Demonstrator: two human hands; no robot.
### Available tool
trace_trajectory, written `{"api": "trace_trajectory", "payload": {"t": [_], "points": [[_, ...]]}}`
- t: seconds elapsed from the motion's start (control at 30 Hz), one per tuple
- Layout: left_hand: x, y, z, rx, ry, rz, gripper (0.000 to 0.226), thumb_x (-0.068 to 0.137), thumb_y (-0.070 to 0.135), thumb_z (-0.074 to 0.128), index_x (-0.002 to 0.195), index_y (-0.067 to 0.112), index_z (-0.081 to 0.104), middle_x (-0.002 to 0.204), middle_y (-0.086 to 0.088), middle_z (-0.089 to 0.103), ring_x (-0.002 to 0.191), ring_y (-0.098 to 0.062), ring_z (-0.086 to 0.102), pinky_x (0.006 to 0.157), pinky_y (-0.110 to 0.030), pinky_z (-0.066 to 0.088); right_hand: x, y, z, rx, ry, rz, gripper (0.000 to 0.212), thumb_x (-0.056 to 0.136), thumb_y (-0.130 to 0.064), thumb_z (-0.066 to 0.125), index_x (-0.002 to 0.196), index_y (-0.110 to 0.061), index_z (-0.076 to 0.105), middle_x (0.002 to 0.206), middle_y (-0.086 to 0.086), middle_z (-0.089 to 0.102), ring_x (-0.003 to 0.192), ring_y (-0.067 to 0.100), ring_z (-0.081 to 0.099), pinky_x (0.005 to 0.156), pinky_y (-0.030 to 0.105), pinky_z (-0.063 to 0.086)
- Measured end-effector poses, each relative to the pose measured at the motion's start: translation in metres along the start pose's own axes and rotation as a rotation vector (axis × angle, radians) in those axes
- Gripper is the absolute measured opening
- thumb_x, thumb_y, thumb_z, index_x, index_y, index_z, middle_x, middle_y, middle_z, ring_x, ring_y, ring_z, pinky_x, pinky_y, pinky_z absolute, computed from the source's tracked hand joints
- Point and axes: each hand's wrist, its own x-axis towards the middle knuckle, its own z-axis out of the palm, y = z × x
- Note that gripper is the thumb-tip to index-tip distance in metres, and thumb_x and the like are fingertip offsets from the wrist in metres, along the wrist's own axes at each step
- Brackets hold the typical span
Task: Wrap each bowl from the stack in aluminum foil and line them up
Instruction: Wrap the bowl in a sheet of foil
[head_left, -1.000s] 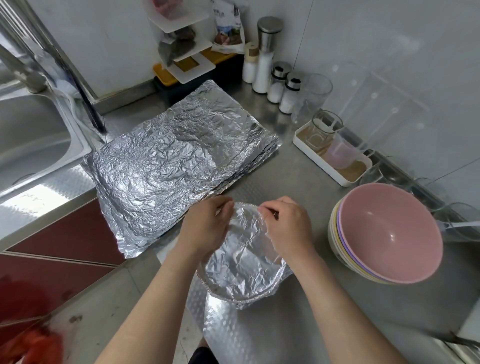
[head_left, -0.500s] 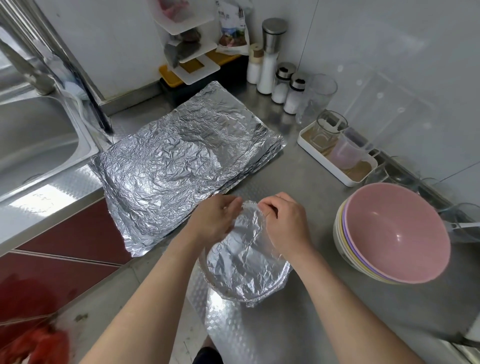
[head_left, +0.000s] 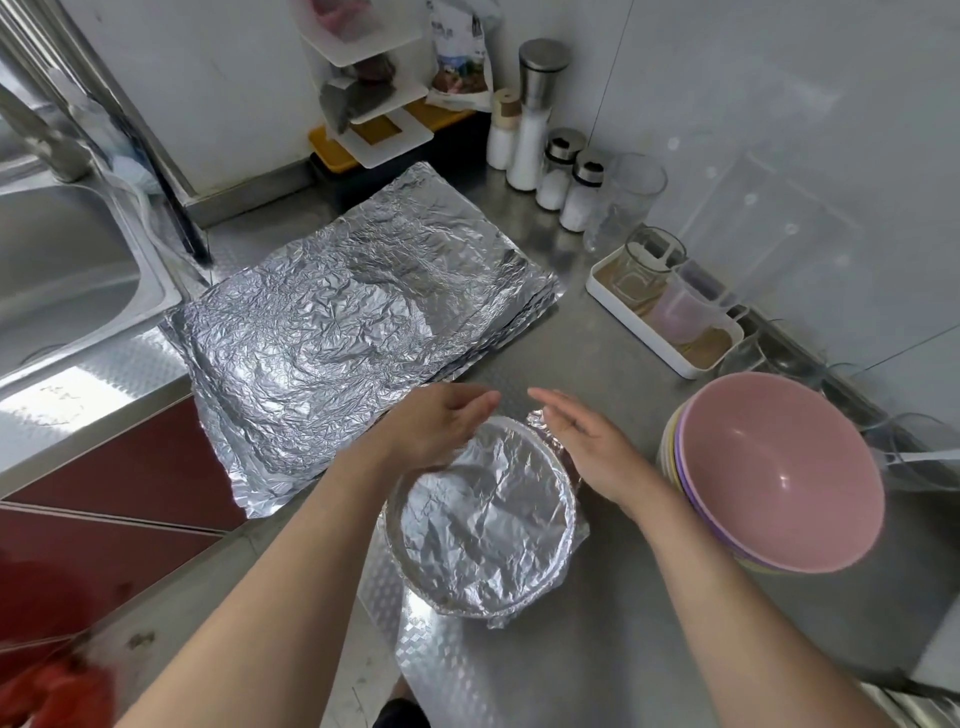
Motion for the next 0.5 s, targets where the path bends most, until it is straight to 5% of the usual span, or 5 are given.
{"api": "trace_trajectory", "payload": {"t": [0.13, 0.23, 0.3, 0.4, 0.5], "points": [[0.011, -0.009, 0.009, 0.125, -0.041, 0.055, 0.052, 0.095, 0.050, 0.043, 0.106, 0.007, 0.070, 0.050, 0.000, 0.051, 0.035, -0.005, 0.041, 0.044, -0.017, 0.038, -0.004, 0.012, 0.009, 0.148, 0.003, 0.042, 0.027, 0.103, -0.020, 0.044, 0.120, -0.022, 0.064, 0.131, -0.004, 0.058, 0.134, 0.008, 0.040, 0.108, 0.018, 0.032], [0.008, -0.017, 0.011, 0.314, 0.036, 0.109, 0.046, 0.100, 0.047, 0.042, 0.096, 0.010, 0.070, 0.054, 0.006, 0.052, 0.048, -0.008, 0.049, 0.051, -0.024, 0.038, -0.004, 0.012, -0.001, 0.026, -0.041, 0.060, 0.030, 0.099, -0.009, 0.045, 0.104, -0.023, 0.071, 0.124, -0.006, 0.061, 0.132, -0.002, 0.033, 0.104, 0.012, 0.023], [0.003, -0.020, 0.011, 0.355, 0.085, 0.126, 0.048, 0.099, 0.050, 0.038, 0.097, 0.014, 0.070, 0.061, 0.001, 0.060, 0.056, -0.015, 0.057, 0.058, -0.030, 0.045, -0.006, 0.008, -0.008, 0.026, -0.092, 0.068, 0.036, 0.093, 0.000, 0.044, 0.098, -0.025, 0.071, 0.111, -0.012, 0.066, 0.118, -0.006, 0.047, 0.094, 0.007, 0.031], [-0.007, -0.024, 0.010, 0.307, 0.135, 0.138, 0.050, 0.095, 0.055, 0.037, 0.101, 0.020, 0.072, 0.068, 0.000, 0.068, 0.061, -0.015, 0.062, 0.064, -0.031, 0.049, -0.010, 0.007, -0.009, 0.061, -0.161, 0.094, 0.034, 0.077, -0.009, 0.053, 0.096, -0.031, 0.070, 0.097, -0.014, 0.070, 0.079, -0.008, 0.059, 0.075, 0.016, 0.043], [-0.016, -0.028, 0.011, 0.256, 0.163, 0.125, 0.037, 0.097, 0.053, 0.044, 0.107, 0.030, 0.071, 0.076, 0.001, 0.073, 0.065, -0.012, 0.065, 0.066, -0.029, 0.051, -0.011, 0.011, -0.007, -0.051, -0.166, 0.095, 0.041, 0.077, -0.005, 0.055, 0.103, -0.034, 0.068, 0.105, -0.012, 0.069, 0.081, -0.002, 0.062, 0.077, 0.022, 0.048]]}}
